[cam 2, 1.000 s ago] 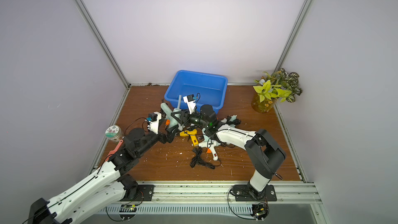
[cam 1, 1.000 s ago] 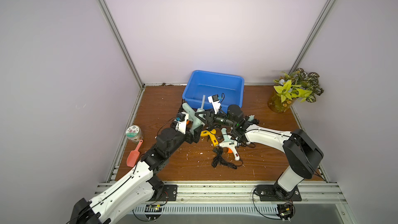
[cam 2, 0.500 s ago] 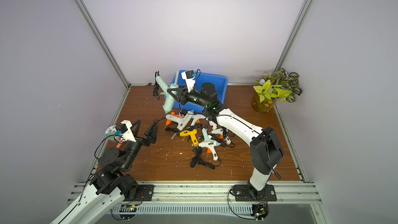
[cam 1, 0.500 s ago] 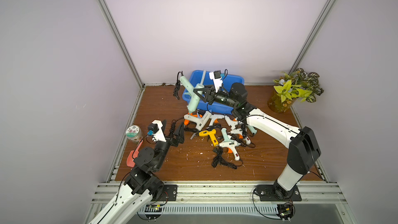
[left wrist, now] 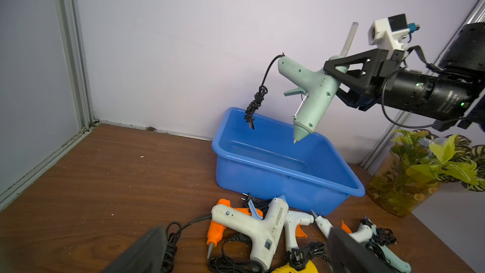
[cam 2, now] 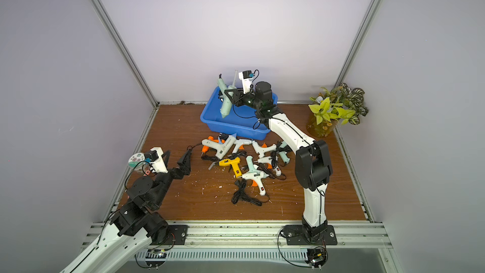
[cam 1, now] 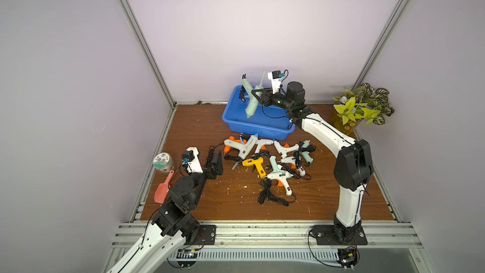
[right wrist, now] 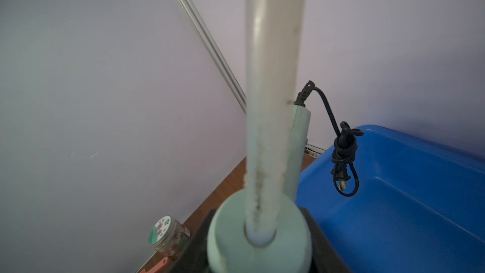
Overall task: Put the hot melt glue gun into the storage box
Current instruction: Place the hot melt adhesive gun in the storage box.
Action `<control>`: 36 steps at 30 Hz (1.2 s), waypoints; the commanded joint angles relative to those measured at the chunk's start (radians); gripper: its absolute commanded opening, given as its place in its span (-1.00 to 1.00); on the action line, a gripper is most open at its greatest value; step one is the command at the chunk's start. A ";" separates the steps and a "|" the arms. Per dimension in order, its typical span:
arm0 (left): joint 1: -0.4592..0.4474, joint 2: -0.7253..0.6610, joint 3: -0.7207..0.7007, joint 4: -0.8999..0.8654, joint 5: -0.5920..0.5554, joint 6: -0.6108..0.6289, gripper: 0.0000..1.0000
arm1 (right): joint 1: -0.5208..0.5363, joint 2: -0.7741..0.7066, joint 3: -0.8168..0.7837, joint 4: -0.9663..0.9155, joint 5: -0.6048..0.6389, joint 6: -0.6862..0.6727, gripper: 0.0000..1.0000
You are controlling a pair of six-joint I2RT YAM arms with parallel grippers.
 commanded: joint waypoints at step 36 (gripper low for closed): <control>-0.005 0.162 0.072 -0.132 -0.063 -0.117 0.99 | -0.075 0.552 0.495 -0.350 0.257 -0.051 -0.73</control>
